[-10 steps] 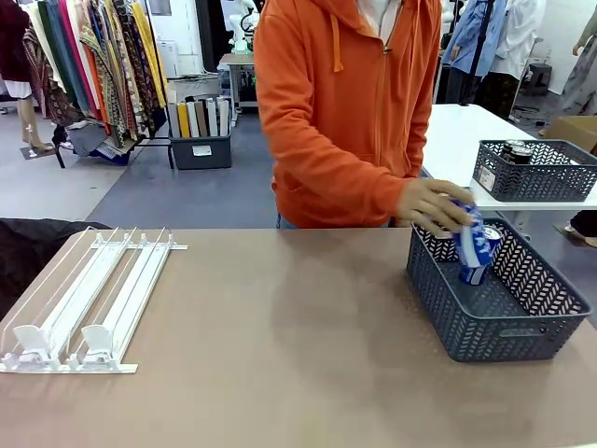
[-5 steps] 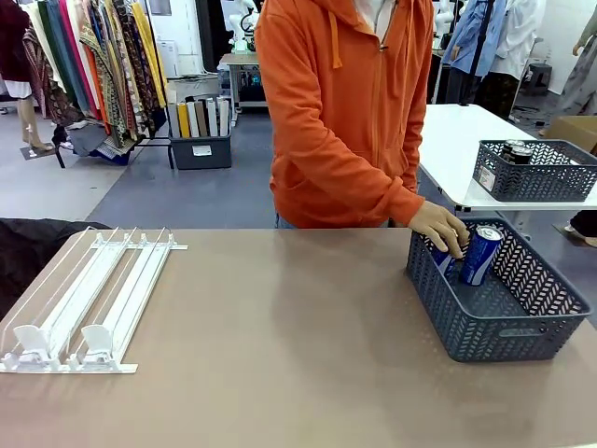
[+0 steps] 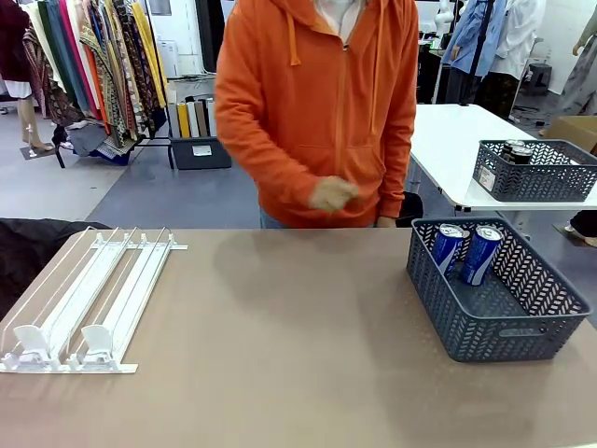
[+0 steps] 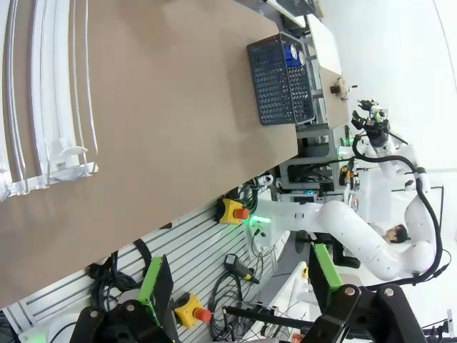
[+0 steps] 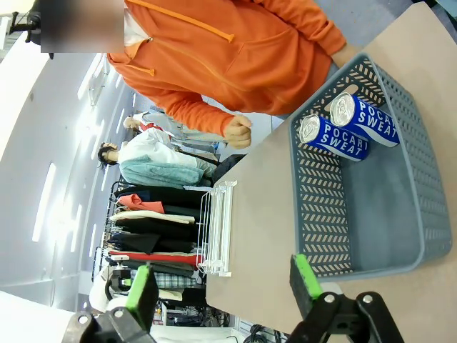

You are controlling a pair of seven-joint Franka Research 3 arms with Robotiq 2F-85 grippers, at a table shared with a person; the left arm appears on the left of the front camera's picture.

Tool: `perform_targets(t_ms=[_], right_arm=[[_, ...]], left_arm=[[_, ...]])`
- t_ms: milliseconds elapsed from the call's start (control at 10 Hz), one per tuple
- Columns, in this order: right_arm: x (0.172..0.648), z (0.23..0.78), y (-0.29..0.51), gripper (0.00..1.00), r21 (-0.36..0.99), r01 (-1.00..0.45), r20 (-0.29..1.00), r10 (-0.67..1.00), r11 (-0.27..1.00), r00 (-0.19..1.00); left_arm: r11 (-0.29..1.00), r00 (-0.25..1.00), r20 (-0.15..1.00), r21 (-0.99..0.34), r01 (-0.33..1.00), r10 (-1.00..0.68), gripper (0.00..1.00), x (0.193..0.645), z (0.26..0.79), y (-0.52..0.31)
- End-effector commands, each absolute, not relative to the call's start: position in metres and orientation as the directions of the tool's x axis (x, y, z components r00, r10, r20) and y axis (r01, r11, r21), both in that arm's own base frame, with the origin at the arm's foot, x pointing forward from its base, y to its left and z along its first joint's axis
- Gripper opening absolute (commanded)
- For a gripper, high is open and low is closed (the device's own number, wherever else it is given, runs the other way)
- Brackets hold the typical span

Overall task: Retrieve and store the cans from the dispenser.
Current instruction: Pick up one can from the Automatic Can Dispenser and place it in the middle of the table.

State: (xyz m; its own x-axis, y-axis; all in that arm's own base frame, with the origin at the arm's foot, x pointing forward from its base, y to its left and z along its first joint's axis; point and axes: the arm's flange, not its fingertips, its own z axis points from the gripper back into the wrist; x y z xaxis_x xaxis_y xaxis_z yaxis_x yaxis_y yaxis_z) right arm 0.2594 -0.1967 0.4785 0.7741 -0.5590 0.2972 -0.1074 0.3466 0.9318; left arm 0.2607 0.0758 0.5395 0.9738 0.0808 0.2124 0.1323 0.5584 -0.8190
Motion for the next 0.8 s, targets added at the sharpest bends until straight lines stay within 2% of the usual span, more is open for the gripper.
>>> perform_targets(t_ms=[0, 700], right_arm=[[0.2624, 0.482, -0.1955, 1.0, 0.935, -0.124, 0.304, -0.569, 0.333, 0.764], [0.2624, 0.482, -0.1955, 1.0, 0.935, -0.124, 0.304, -0.569, 0.333, 0.764]], left_arm=[[0.542, 0.972, 0.223, -0.827, 0.147, 0.077, 1.0, 0.2606, 0.5397, 0.0761], [0.542, 0.972, 0.223, -0.827, 0.147, 0.077, 1.0, 0.2606, 0.5397, 0.0761]])
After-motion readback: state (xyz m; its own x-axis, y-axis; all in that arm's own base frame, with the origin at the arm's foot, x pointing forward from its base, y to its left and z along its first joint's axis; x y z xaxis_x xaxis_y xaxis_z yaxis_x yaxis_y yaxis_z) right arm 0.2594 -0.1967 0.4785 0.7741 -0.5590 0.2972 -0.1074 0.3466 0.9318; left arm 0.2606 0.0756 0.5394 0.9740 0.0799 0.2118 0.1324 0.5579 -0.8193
